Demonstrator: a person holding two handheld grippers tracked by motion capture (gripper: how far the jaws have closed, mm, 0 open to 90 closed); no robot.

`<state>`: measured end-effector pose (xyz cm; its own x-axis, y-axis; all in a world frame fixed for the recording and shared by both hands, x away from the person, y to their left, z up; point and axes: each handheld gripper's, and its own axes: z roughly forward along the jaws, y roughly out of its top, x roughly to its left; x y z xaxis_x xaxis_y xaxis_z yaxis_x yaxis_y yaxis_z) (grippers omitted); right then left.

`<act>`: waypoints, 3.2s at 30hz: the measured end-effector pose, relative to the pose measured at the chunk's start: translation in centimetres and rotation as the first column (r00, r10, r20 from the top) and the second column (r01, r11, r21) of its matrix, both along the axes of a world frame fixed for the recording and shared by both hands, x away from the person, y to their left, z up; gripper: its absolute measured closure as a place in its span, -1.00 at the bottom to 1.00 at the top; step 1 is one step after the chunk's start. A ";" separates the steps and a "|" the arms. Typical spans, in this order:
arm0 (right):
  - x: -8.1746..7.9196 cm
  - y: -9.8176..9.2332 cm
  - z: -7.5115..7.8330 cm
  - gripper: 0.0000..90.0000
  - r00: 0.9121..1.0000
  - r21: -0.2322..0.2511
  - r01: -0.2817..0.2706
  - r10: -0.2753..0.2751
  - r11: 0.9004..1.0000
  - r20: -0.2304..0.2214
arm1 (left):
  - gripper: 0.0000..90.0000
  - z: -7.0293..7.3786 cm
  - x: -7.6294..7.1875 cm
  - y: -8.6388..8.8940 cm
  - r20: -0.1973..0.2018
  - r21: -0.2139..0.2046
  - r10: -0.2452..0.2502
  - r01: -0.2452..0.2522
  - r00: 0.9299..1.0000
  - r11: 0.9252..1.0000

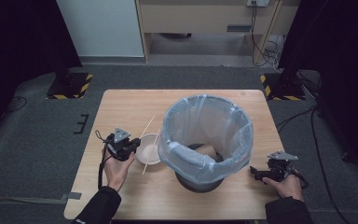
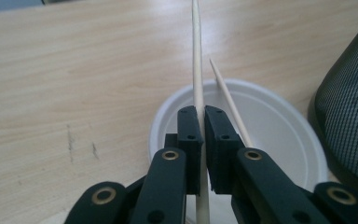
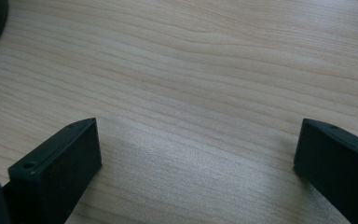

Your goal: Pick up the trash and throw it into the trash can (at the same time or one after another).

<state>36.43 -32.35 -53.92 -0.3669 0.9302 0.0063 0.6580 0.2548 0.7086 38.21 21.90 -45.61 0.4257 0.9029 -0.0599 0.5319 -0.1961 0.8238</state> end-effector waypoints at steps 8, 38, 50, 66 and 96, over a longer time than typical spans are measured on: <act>0.0 0.0 0.0 -0.98 1.000 -0.001 -0.002 0.002 1.000 0.000 | 0.89 2.8 -0.8 1.5 0.095 -0.074 0.026 -0.019 0.995 0.997; 0.0 0.0 0.0 -0.98 1.000 -0.001 -0.002 0.002 1.000 0.000 | 0.89 11.0 -4.2 2.6 0.351 -0.256 0.023 0.073 0.936 0.964; 0.0 0.0 0.0 -0.98 1.000 -0.001 -0.002 0.002 1.000 0.000 | 0.89 13.3 -5.4 1.7 0.418 -0.276 -0.012 0.140 0.908 0.951; 0.0 0.0 0.0 -0.98 1.000 -0.001 -0.002 0.002 1.000 0.000 | 0.89 16.5 -5.6 -1.1 0.503 -0.291 -0.062 0.236 0.862 0.927; 0.0 0.0 0.0 -0.98 1.000 -0.001 -0.002 0.002 1.000 0.000 | 0.89 19.0 -4.9 -8.7 0.549 -0.254 -0.208 0.398 0.810 0.881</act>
<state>36.43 -32.35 -53.91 -0.3691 0.9294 0.0053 0.6573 0.2570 0.7084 33.30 13.16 -26.61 0.7303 0.6817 -0.0435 -0.0023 0.0661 0.9978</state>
